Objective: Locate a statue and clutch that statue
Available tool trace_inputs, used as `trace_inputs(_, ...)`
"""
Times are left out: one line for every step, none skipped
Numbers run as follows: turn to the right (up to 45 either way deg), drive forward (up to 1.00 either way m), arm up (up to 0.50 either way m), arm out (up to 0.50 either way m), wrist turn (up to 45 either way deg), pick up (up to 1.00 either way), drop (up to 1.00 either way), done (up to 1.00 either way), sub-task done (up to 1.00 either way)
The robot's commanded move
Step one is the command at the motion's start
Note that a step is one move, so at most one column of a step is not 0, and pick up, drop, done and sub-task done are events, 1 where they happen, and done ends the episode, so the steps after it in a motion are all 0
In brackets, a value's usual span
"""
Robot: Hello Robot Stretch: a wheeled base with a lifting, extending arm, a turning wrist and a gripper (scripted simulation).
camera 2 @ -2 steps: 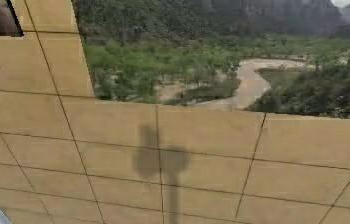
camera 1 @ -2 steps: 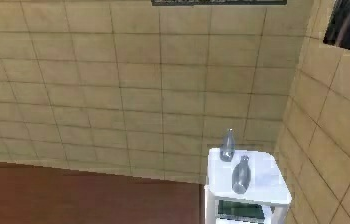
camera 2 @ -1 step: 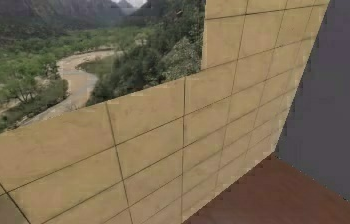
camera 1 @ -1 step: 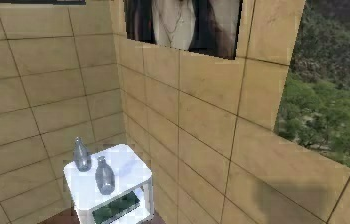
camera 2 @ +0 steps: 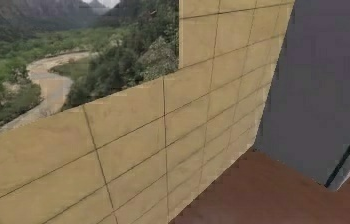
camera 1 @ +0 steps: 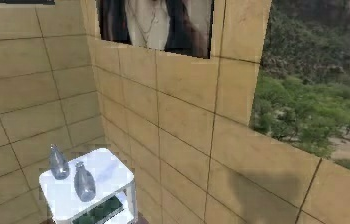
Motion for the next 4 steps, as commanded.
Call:
trace_inputs(0.0, 0.20, 0.00, 0.00, 0.0, 0.00, 0.00, 0.00, 0.00)
trace_inputs(-45.0, 0.00, 0.00, 0.00, 0.0, 0.00, 0.00, 0.00, 0.00)
trace_inputs(-45.0, 0.00, 0.00, 0.00, 0.0, 0.00, 0.00, 0.00, 0.00)
trace_inputs(-9.0, 0.00, 0.00, 0.00, 0.0, 0.00, 0.00, 0.00, 0.00)
